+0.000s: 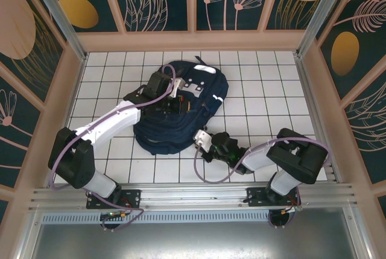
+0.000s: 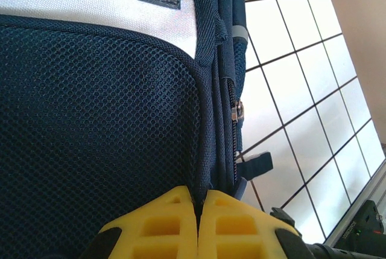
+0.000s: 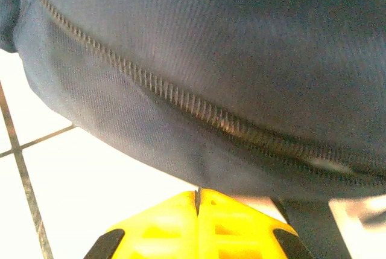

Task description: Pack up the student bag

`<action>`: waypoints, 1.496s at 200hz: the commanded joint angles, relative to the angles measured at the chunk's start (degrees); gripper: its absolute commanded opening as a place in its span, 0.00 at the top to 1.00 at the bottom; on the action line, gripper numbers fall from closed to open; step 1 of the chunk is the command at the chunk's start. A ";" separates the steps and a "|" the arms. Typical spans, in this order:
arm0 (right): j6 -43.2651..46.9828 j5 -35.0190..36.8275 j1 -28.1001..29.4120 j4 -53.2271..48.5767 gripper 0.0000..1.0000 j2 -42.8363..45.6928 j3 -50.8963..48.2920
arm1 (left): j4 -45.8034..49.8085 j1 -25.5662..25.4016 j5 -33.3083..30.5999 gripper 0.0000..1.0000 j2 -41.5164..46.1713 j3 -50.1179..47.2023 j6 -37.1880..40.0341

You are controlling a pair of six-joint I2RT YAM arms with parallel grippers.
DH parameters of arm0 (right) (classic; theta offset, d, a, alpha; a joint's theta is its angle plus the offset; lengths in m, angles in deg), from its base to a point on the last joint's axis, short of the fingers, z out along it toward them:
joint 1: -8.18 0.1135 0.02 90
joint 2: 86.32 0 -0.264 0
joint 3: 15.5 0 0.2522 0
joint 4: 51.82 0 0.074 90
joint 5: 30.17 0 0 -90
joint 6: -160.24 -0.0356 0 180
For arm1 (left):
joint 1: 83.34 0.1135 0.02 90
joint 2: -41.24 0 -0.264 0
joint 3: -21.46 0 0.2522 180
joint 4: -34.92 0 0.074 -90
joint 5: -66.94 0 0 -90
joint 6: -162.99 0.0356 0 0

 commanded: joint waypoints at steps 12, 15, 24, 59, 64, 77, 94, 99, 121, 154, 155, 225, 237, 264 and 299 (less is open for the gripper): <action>-4.21 5.10 -1.49 2.81 1.00 4.64 -3.17 | -4.12 0.08 -0.31 1.00 1.21 1.85 -0.15; -4.49 5.44 -1.82 2.78 1.00 4.97 -3.45 | -4.03 0.04 -0.31 1.00 1.49 1.65 -0.04; -5.21 6.06 -2.79 2.99 0.96 5.89 -4.20 | -3.83 0.09 -0.48 1.00 2.49 1.06 0.22; -5.42 6.52 -5.71 6.03 0.68 7.17 -5.31 | -3.83 0.04 1.07 1.00 4.90 -0.86 0.13; -5.35 6.22 -6.10 6.54 0.67 6.85 -5.22 | -3.90 0.12 1.34 1.00 5.11 -1.00 0.11; -4.62 4.82 -6.99 8.04 0.63 5.95 -4.58 | -4.17 0.03 2.02 1.00 5.69 -1.52 0.06; -2.34 1.45 -7.72 10.36 0.62 4.44 -3.67 | -4.12 0.10 2.77 1.00 6.42 -1.97 0.47; -1.39 -0.09 -8.09 10.59 0.62 3.89 -3.30 | -3.89 0.05 2.72 1.00 6.62 -1.97 0.65; 1.75 -3.93 -10.02 11.81 0.62 1.63 -2.06 | -3.64 0.04 3.00 1.00 7.38 -2.64 0.90; 3.42 -7.78 -12.98 12.22 0.62 -0.53 -0.86 | -3.74 0.04 3.97 1.00 8.83 -4.02 1.19; 3.40 -7.85 -13.03 12.20 0.62 -0.62 -0.82 | -3.74 0.08 3.98 1.00 8.95 -4.05 1.24; 5.93 -9.86 -12.07 13.23 0.61 -5.45 1.34 | -5.01 0.07 6.56 1.00 10.53 -7.07 0.94; 5.95 -9.58 -11.79 12.99 0.62 -6.41 2.16 | -5.15 0.06 6.80 1.00 10.53 -7.16 0.85; 5.35 -9.93 -11.00 13.43 0.64 -7.88 3.28 | -5.30 0.10 6.62 1.00 10.47 -7.32 0.68; 4.14 -7.72 -10.20 12.88 0.74 -10.07 4.59 | -5.76 0.06 7.11 1.00 10.51 -6.99 0.06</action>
